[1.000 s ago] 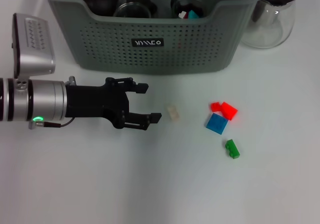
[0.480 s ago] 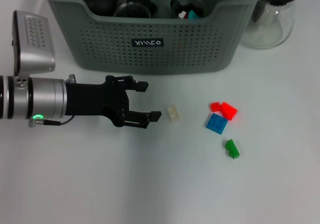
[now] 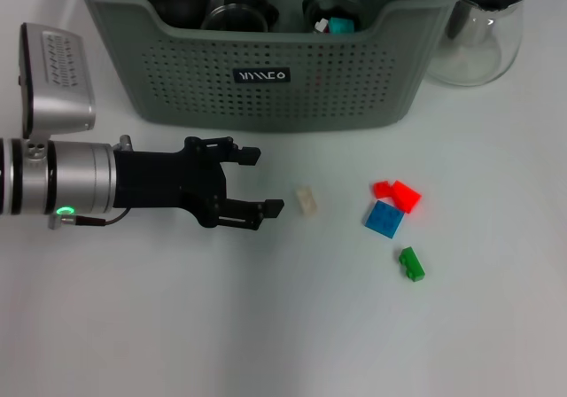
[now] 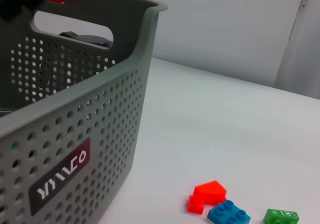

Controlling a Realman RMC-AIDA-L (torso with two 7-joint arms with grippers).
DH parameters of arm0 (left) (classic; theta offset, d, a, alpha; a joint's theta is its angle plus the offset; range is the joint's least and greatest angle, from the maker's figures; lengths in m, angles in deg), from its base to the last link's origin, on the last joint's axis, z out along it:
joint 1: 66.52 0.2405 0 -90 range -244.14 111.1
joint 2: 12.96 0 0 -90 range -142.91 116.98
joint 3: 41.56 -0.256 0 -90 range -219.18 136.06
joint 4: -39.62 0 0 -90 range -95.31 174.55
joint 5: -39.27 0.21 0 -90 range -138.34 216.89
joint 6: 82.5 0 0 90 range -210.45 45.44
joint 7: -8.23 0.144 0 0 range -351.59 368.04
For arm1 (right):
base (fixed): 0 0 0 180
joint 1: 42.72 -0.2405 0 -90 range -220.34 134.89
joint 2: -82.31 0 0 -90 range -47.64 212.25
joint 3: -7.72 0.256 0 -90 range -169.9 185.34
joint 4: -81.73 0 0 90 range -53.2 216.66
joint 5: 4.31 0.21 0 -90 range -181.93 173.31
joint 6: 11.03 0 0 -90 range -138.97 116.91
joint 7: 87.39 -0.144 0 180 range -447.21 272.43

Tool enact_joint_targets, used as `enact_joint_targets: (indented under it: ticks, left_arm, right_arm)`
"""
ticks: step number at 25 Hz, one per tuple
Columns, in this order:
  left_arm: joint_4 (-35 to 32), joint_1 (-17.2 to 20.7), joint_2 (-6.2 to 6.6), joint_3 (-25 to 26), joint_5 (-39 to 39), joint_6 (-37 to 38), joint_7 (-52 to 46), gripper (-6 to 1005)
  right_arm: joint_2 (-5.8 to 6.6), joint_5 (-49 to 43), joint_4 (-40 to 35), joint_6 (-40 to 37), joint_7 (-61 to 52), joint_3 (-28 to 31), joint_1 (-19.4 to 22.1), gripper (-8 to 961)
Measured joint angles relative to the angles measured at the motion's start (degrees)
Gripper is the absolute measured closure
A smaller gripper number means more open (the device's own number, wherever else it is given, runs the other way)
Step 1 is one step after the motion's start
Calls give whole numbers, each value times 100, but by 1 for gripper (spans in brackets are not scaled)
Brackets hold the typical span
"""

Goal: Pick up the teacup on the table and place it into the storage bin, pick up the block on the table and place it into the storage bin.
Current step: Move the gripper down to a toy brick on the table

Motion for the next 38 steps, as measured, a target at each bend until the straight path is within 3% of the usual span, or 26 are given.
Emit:
enact_joint_targets:
  ticks: [4, 9, 14, 18, 22, 28, 32, 38]
  left_arm:
    - [-7, 5, -1, 2, -9, 41, -4, 139]
    - [4, 11, 5, 8, -24, 55, -2, 139]
    - [11, 22, 3, 6, -18, 63, -2, 139]
    - [9, 33, 2, 6, 9, 66, -2, 139]
    - [-10, 45, 0, -25, 14, 67, -1, 139]
    - [-15, 46, 5, -28, 17, 66, 1, 139]
    - [-15, 40, 8, -21, 18, 46, 1, 139]
    - [-26, -101, 3, -60, 20, 54, -26, 139]
  right_arm:
    - [-13, 507, -709, -338, 28, -10, 274, 240]
    - [2, 1871, -2239, -1287, 264, -24, 944, 227]
    - [10, 3409, -3715, -2201, 539, -14, 1967, 226]
    - [33, 4626, -4334, -2945, 1014, 140, 2834, 226]
    - [48, 5317, -4348, -3501, 1618, 412, 3507, 225]
    - [6, 5408, -3808, -4018, 2447, 652, 4140, 225]
    - [43, 5208, -3111, -4124, 2870, 686, 4282, 225]
    - [77, 4318, -2307, -4143, 3168, 754, 4137, 49]
